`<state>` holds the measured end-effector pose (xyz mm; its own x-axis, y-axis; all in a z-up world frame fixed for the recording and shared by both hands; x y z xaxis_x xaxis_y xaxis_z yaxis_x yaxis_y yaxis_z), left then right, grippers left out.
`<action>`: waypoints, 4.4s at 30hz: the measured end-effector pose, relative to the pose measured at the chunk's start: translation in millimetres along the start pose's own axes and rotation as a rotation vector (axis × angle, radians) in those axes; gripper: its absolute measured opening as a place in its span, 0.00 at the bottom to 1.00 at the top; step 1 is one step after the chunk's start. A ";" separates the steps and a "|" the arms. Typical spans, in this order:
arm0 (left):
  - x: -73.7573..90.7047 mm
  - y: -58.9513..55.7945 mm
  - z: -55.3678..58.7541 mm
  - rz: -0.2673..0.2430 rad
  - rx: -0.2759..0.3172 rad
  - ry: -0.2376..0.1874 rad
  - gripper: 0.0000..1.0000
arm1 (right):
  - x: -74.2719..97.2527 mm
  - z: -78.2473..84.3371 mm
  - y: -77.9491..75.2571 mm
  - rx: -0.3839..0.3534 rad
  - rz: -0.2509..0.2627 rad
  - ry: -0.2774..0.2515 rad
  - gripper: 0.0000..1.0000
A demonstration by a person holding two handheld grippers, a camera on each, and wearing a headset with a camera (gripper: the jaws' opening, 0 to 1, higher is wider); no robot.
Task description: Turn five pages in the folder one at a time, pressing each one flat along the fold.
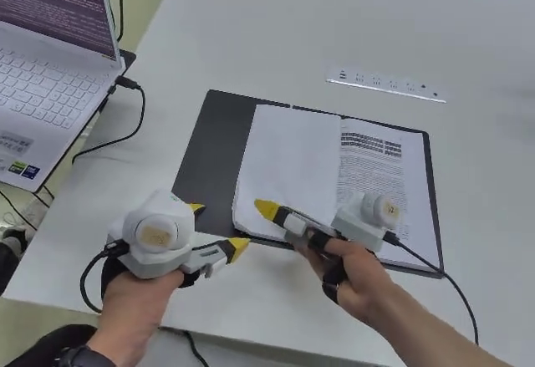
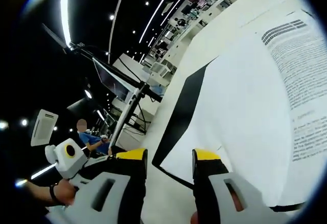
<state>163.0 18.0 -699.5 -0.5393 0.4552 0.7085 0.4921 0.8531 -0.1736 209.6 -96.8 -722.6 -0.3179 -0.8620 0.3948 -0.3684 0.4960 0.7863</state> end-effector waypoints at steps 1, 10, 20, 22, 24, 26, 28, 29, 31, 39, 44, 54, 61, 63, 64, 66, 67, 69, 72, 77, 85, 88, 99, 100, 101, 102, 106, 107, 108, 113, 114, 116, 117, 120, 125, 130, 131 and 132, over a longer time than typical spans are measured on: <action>-1.0 -0.5 -1.4 0.003 -0.005 0.000 0.50 | 4.9 0.8 -0.8 0.001 0.004 -0.002 0.32; -19.0 -7.2 -17.7 0.047 -0.060 -0.005 0.29 | 53.8 -0.4 -17.2 0.013 0.081 -0.062 0.30; -49.5 3.3 -21.8 0.064 -0.030 0.031 0.13 | 80.4 4.1 -30.1 -0.010 0.123 -0.097 0.27; -57.1 5.4 -16.8 0.057 -0.038 0.054 0.09 | 81.9 7.4 -31.4 -0.025 0.127 -0.100 0.26; -63.3 8.0 -11.8 0.055 -0.033 0.073 0.06 | 83.1 11.1 -31.9 -0.034 0.131 -0.105 0.26; -68.3 11.5 -6.5 0.054 -0.005 0.085 0.05 | 83.2 14.0 -32.9 -0.042 0.130 -0.105 0.25; -71.5 12.4 -1.0 0.057 0.018 0.107 0.02 | 82.4 17.6 -33.8 -0.044 0.133 -0.098 0.25; -74.1 12.3 3.9 0.061 0.038 0.126 0.01 | 81.9 19.1 -34.2 -0.043 0.133 -0.094 0.23; -78.3 12.4 11.4 0.058 0.031 0.151 0.00 | 81.0 20.4 -34.6 -0.046 0.131 -0.091 0.21; -75.1 11.2 10.4 0.032 0.033 0.093 0.00 | 75.7 16.1 -35.5 -0.040 0.124 -0.081 0.19; -75.2 12.9 9.2 0.040 0.084 0.090 0.00 | 72.6 11.5 -34.5 -0.029 0.118 -0.083 0.15; -77.1 13.3 9.3 0.043 0.089 0.087 0.00 | 70.5 -6.2 -40.4 0.029 0.128 -0.046 0.14; -78.1 14.0 10.0 0.049 0.086 0.083 0.00 | 67.3 -36.0 -49.7 0.072 0.143 -0.068 0.12; -78.3 14.1 10.3 0.048 0.086 0.083 0.00 | 63.8 -43.5 -52.9 0.085 0.149 -0.073 0.11; -78.4 14.1 10.2 0.048 0.085 0.083 0.00 | 62.3 -45.1 -54.4 0.084 0.148 -0.074 0.11; -78.6 14.1 10.0 0.047 0.085 0.084 0.00 | 58.8 -50.1 -58.9 0.082 0.151 -0.079 0.10; -78.2 13.3 9.9 0.047 0.088 0.084 0.00 | 56.7 -53.2 -60.4 0.080 0.151 -0.085 0.10; -78.6 13.6 10.0 0.047 0.089 0.084 0.00 | 53.1 -57.1 -62.6 0.078 0.151 -0.090 0.09; -78.4 13.4 9.8 0.048 0.089 0.084 0.00 | 46.2 -61.8 -70.7 0.074 0.164 -0.083 0.06; -79.0 14.4 10.3 0.051 0.090 0.083 0.00 | 44.8 -73.3 -87.6 0.048 0.208 -0.127 0.00; -79.7 15.0 10.7 0.054 0.087 0.082 0.00 | 37.7 -81.4 -108.0 0.016 0.240 -0.142 0.00; -79.8 15.5 10.7 0.057 0.085 0.082 0.00 | 35.3 -79.2 -113.3 0.012 0.245 -0.132 0.00; -80.2 15.9 10.4 0.059 0.087 0.077 0.00 | 32.4 -89.2 -113.7 0.010 0.222 -0.167 0.00; -80.2 15.9 10.4 0.059 0.087 0.077 0.00 | 30.6 -92.2 -114.5 0.010 0.222 -0.170 0.00; -80.2 16.0 10.3 0.060 0.087 0.078 0.00 | 29.7 -94.3 -114.9 0.009 0.222 -0.175 0.00; -80.3 16.1 10.2 0.061 0.086 0.078 0.00 | 28.3 -95.6 -114.6 0.008 0.223 -0.177 0.00; -80.4 16.4 10.2 0.064 0.118 0.077 0.00 | 23.7 -108.0 -119.0 0.006 0.226 -0.202 0.00; -80.3 16.6 10.3 0.064 0.122 0.077 0.00 | 22.7 -111.3 -121.2 0.003 0.229 -0.207 0.00; -80.3 16.5 10.3 0.064 0.119 0.078 0.00 | 22.2 -113.3 -122.4 0.000 0.229 -0.210 0.00; -80.4 16.6 10.5 0.065 0.115 0.078 0.00 | 20.7 -118.0 -117.9 -0.010 0.238 -0.233 0.00; -80.4 16.8 10.5 0.066 0.119 0.077 0.00 | 20.3 -118.4 -116.2 -0.014 0.237 -0.238 0.00; -80.3 16.7 10.5 0.068 0.120 0.077 0.00 | 19.2 -120.1 -115.0 -0.017 0.238 -0.247 0.00; -80.3 16.6 10.5 0.069 0.120 0.077 0.00 | 18.8 -121.3 -114.6 -0.020 0.240 -0.252 0.00; -80.4 16.5 10.5 0.069 0.118 0.075 0.00 | 16.8 -125.9 -114.6 -0.033 0.244 -0.272 0.00; -80.8 16.4 10.5 0.072 0.115 0.073 0.00 | 14.8 -131.8 -115.8 -0.049 0.246 -0.302 0.00; -80.4 16.0 10.3 0.074 0.109 0.072 0.00 | 12.5 -140.0 -120.3 -0.059 0.251 -0.326 0.00; -80.4 16.1 10.3 0.075 0.108 0.071 0.00 | 11.8 -142.5 -121.7 -0.062 0.252 -0.333 0.00; -80.4 16.0 10.4 0.075 0.108 0.071 0.00 | 11.4 -144.0 -122.4 -0.066 0.253 -0.338 0.00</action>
<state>207.1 -2.3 -766.3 -0.4520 0.5028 0.7368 0.4508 0.8415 -0.2977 376.8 -182.3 -745.9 -0.6636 -0.6260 0.4096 -0.1887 0.6699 0.7181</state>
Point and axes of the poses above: the centre of the closed fingertips' face, and the gripper's own axes: x roughly backward along the fingers, y roughly to its left, z roughly out of its underside, the point moved 4 cm from there along x, roughly backward along the fingers, and after that the axes turned 11 degrees about y, right-handed, at the moved point
